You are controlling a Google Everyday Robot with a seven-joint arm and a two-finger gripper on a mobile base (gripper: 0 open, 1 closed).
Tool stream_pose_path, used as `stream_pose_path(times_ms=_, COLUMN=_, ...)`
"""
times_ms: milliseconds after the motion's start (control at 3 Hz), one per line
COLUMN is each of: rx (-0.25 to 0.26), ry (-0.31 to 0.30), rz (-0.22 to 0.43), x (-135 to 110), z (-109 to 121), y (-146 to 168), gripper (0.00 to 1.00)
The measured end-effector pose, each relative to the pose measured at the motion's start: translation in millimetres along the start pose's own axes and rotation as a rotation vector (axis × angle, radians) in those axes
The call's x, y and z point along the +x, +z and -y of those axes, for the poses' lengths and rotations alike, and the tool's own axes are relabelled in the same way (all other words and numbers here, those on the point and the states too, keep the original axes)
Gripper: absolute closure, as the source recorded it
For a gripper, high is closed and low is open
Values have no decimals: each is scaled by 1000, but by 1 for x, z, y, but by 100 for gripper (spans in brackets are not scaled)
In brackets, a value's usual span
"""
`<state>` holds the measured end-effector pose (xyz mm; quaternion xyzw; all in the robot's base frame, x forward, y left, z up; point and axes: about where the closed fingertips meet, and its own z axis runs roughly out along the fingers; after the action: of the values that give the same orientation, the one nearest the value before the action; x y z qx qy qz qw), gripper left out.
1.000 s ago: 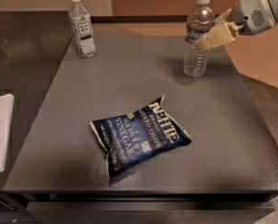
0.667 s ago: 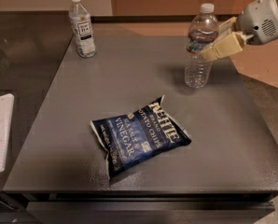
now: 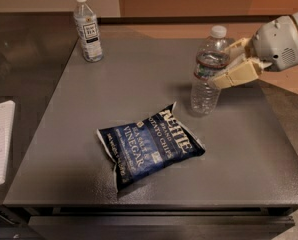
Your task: Move water bottle near blue chip bag
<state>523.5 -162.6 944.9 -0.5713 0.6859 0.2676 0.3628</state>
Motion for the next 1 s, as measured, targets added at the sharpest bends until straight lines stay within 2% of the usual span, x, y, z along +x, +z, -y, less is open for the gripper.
stream_pose_path(times_ms=333, rx=-28, ry=-24, rz=21, x=3, z=-7, y=10, gripper=100)
stream_pose_path(times_ms=667, rx=-38, ry=-42, rz=34, x=4, z=-9, y=19, gripper=84)
stream_pose_path(times_ms=1000, rx=-48, ry=-42, rz=40, x=7, z=-8, y=26, gripper=61)
